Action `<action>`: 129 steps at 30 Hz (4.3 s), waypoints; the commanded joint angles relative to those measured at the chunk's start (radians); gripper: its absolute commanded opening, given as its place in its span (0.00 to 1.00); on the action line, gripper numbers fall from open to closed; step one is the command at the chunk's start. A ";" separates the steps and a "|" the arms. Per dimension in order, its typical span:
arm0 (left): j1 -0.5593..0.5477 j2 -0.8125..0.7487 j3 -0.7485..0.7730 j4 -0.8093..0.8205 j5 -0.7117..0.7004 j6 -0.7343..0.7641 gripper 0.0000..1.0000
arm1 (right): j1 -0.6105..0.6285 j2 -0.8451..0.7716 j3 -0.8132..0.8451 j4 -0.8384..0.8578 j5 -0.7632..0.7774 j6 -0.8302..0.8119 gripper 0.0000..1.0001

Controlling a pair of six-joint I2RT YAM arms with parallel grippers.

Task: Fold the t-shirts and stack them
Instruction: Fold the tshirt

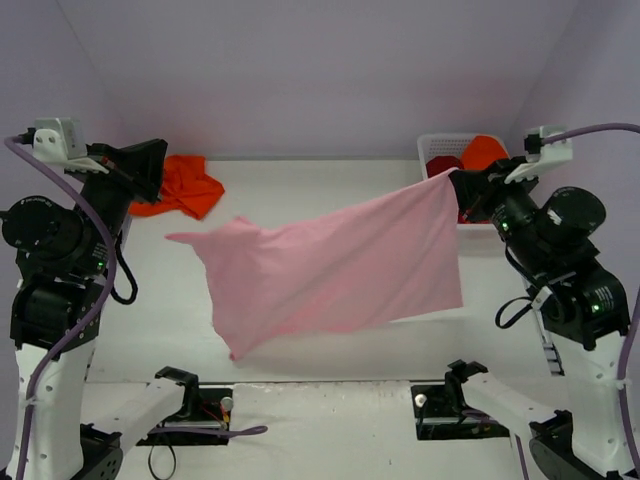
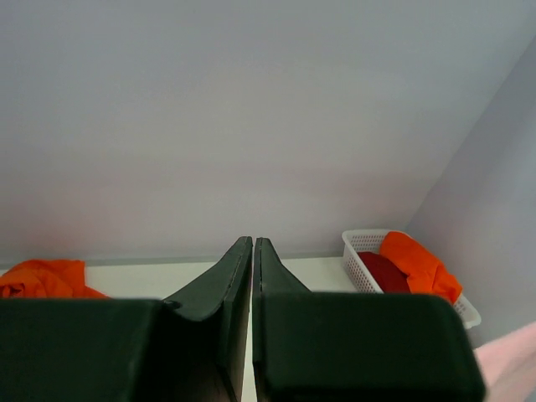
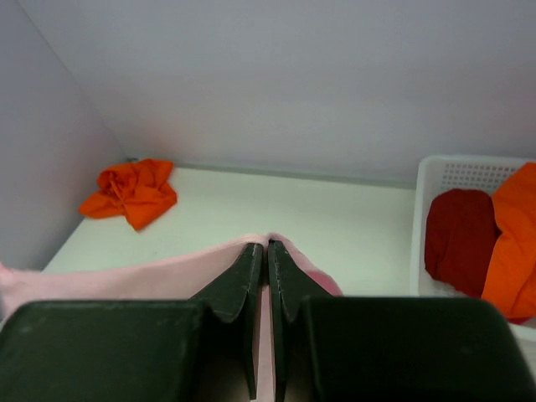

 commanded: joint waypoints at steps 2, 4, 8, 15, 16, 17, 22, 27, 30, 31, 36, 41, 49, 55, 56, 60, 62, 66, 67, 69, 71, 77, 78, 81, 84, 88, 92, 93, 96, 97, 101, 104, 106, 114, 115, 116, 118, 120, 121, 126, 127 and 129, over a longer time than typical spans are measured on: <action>0.002 0.027 -0.053 0.063 -0.007 -0.005 0.00 | -0.001 0.035 -0.066 0.054 0.021 -0.006 0.00; 0.002 0.035 -0.082 0.086 -0.005 -0.014 0.00 | 0.001 0.039 -0.099 0.062 0.035 -0.009 0.00; 0.002 0.056 -0.121 0.116 0.019 -0.041 0.00 | 0.001 0.038 -0.131 0.071 0.036 -0.007 0.00; -0.070 0.053 -0.340 0.234 0.125 -0.179 0.00 | 0.001 0.044 -0.165 0.091 0.024 0.011 0.00; -0.085 0.058 -0.377 0.257 0.133 -0.201 0.00 | 0.002 0.045 -0.171 0.099 0.021 0.013 0.00; -0.120 0.061 -0.442 0.308 0.148 -0.216 0.05 | 0.001 0.047 -0.174 0.100 0.021 0.014 0.00; -0.298 0.084 -0.547 0.343 0.147 -0.290 0.40 | 0.002 0.065 -0.159 0.102 0.032 -0.003 0.00; -0.530 0.133 -0.673 0.396 0.035 -0.359 0.47 | 0.004 0.108 -0.117 0.108 0.047 -0.018 0.00; -0.564 0.141 -0.769 0.507 0.028 -0.448 0.52 | 0.004 0.102 -0.106 0.108 0.046 -0.020 0.00; -0.562 0.152 -0.830 0.549 0.036 -0.462 0.52 | 0.005 0.099 -0.103 0.106 0.044 -0.020 0.00; -0.559 0.279 -0.862 0.627 0.050 -0.497 0.53 | 0.005 0.096 -0.108 0.108 0.036 -0.016 0.00; -0.542 0.454 -0.865 0.777 0.093 -0.520 0.53 | 0.007 0.090 -0.123 0.108 0.038 -0.013 0.00; -0.518 0.684 -0.813 0.891 0.139 -0.528 0.53 | 0.008 0.088 -0.112 0.096 0.046 -0.023 0.00; -0.481 0.808 -0.797 1.006 0.198 -0.554 0.53 | 0.011 0.098 -0.117 0.093 0.045 -0.026 0.00; -0.479 0.829 -0.793 1.017 0.202 -0.554 0.53 | 0.010 0.098 -0.120 0.093 0.049 -0.024 0.00; -0.479 0.882 -0.751 1.041 0.220 -0.558 0.53 | 0.011 0.096 -0.132 0.094 0.053 -0.027 0.00; -0.476 0.915 -0.736 1.064 0.232 -0.569 0.53 | 0.011 0.095 -0.135 0.093 0.056 -0.027 0.00; -0.478 0.960 -0.713 1.098 0.254 -0.591 0.53 | 0.011 0.090 -0.145 0.090 0.058 -0.035 0.00; -0.478 0.975 -0.711 1.109 0.258 -0.595 0.52 | 0.011 0.090 -0.148 0.088 0.058 -0.036 0.00; -0.481 0.985 -0.710 1.130 0.266 -0.604 0.52 | 0.011 0.088 -0.151 0.088 0.088 -0.039 0.00; -0.489 0.985 -0.713 1.129 0.265 -0.606 0.48 | 0.011 0.090 -0.149 0.088 0.095 -0.041 0.00; -0.498 0.942 -0.736 1.086 0.255 -0.598 0.40 | 0.011 0.102 -0.142 0.088 0.099 -0.041 0.00; -0.499 0.934 -0.740 1.081 0.254 -0.597 0.40 | 0.013 0.105 -0.142 0.088 0.098 -0.041 0.00; -0.507 0.891 -0.753 1.043 0.239 -0.582 0.39 | 0.011 0.102 -0.140 0.091 0.098 -0.039 0.00; -0.516 0.879 -0.756 1.006 0.226 -0.572 0.34 | 0.011 0.102 -0.142 0.090 0.102 -0.035 0.00; -0.527 0.886 -0.760 1.012 0.222 -0.577 0.22 | 0.013 0.104 -0.142 0.093 0.105 -0.032 0.00; -0.535 0.899 -0.757 1.017 0.219 -0.583 0.11 | 0.013 0.102 -0.142 0.093 0.113 -0.032 0.00; -0.535 0.899 -0.757 1.020 0.218 -0.583 0.08 | 0.011 0.101 -0.142 0.093 0.115 -0.032 0.00; -0.533 0.874 -0.736 0.967 0.205 -0.562 0.02 | 0.011 0.093 -0.143 0.093 0.116 -0.032 0.00; -0.532 0.859 -0.725 0.933 0.196 -0.548 0.00 | 0.011 0.090 -0.143 0.093 0.118 -0.032 0.00; -0.493 0.752 -0.679 0.796 0.133 -0.480 0.00 | 0.013 0.062 -0.139 0.077 0.141 -0.043 0.00; -0.447 0.631 -0.650 0.690 0.090 -0.425 0.00 | 0.011 0.045 -0.137 0.068 0.156 -0.049 0.00; -0.417 0.580 -0.633 0.608 0.058 -0.393 0.00 | 0.011 0.039 -0.139 0.061 0.157 -0.050 0.00; -0.292 0.342 -0.543 0.390 -0.027 -0.256 0.00 | 0.011 0.024 -0.165 0.057 0.133 -0.033 0.00; -0.286 0.328 -0.529 0.373 -0.032 -0.237 0.00 | 0.011 0.022 -0.166 0.059 0.128 -0.032 0.00; -0.272 0.301 -0.509 0.351 -0.032 -0.226 0.00 | 0.013 0.022 -0.166 0.059 0.125 -0.029 0.00; -0.263 0.255 -0.489 0.317 -0.051 -0.198 0.00 | 0.011 0.016 -0.168 0.057 0.121 -0.027 0.00; -0.255 0.224 -0.463 0.288 -0.064 -0.175 0.00 | 0.011 0.007 -0.168 0.054 0.119 -0.030 0.00; -0.254 0.195 -0.454 0.278 -0.079 -0.149 0.00 | 0.011 0.006 -0.169 0.053 0.119 -0.030 0.00; -0.222 0.118 -0.377 0.170 -0.140 -0.089 0.00 | 0.011 -0.016 -0.180 0.047 0.127 -0.038 0.00; -0.217 0.088 -0.369 0.153 -0.157 -0.081 0.00 | 0.011 -0.017 -0.180 0.047 0.128 -0.036 0.00; -0.213 0.058 -0.336 0.133 -0.180 -0.062 0.00 | 0.013 -0.024 -0.180 0.044 0.125 -0.038 0.00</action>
